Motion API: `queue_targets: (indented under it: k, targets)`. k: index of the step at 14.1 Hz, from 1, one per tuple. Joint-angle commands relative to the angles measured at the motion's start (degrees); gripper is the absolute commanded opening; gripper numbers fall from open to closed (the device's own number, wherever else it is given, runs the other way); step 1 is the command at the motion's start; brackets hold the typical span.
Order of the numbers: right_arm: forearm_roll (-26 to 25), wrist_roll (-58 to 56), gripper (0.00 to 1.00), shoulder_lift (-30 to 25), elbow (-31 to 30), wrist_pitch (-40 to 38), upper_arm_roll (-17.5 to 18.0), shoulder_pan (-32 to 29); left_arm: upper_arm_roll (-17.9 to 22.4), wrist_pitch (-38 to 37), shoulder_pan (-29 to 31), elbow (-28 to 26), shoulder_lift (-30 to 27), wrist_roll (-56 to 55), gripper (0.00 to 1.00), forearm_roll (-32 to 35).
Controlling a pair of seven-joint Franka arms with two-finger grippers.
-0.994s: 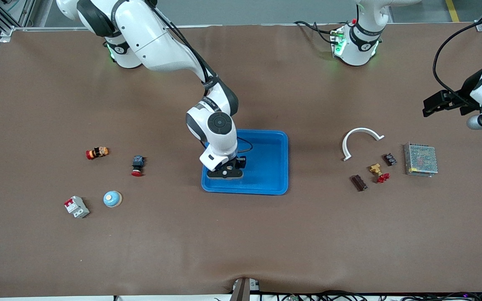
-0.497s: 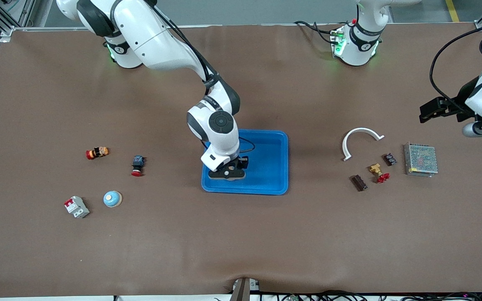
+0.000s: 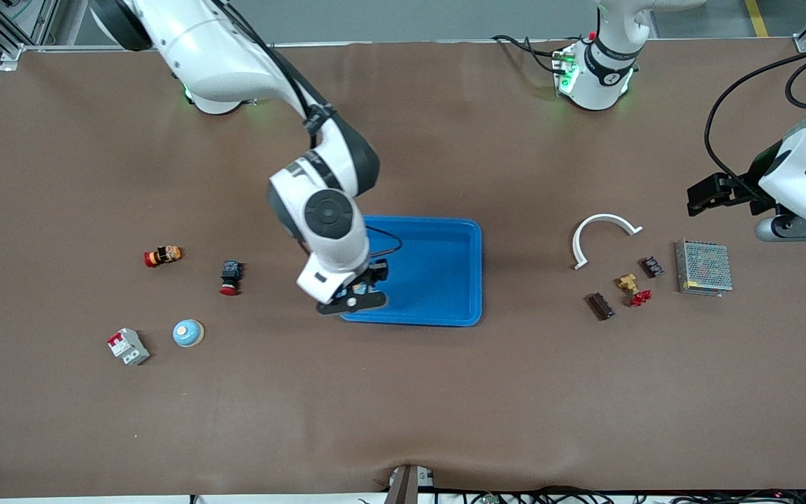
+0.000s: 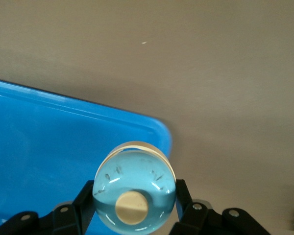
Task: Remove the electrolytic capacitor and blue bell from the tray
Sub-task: 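Carry the bell beside the first bell and release it with the right gripper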
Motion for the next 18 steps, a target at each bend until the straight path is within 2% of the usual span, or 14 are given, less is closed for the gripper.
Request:
queue_targets:
  k: [1,3,4,5,7,9,14,18]
  targets:
    - [1.22,-9.31,0.5,-4.16,-3.08,-3.69,1.29,-4.43,-1.14,-0.97,-0.93,0.81,0.95,-0.73,1.0,0.0]
    - [1.22,-14.77,0.5,-6.02,-6.5,-2.91,1.21,-6.89,-1.76,-4.74,-1.9,-2.61,7.77,-0.64,1.0,0.78]
    - [1.22,-17.49,0.5,-6.2,-7.39,-2.47,1.21,-8.04,-1.76,-2.67,-2.51,-1.15,11.38,-0.82,1.0,1.74]
    - [1.22,-19.87,0.5,-6.37,-8.87,-1.07,1.21,-9.27,-1.76,-0.12,-2.6,3.31,12.72,-0.9,1.0,2.45]
    - [0.69,-22.95,0.49,-8.12,-14.13,4.1,1.03,-10.5,-1.32,1.66,-1.47,7.73,12.04,-1.52,1.0,2.1]
    - [0.69,-26.81,0.47,-8.31,-18.01,9.64,1.03,-12.17,-1.76,2.1,0.72,7.83,10.02,-0.64,1.0,1.31]
    - [0.6,-41.05,0.46,-6.38,-20.75,18.88,1.03,-18.5,-2.29,2.27,0.38,7.92,8.08,-0.47,1.0,1.31]
    - [0.6,-43.62,0.46,-4.7,-23.03,23.44,1.03,-19.56,-2.29,2.27,0.29,7.92,6.77,-0.47,1.0,1.31]
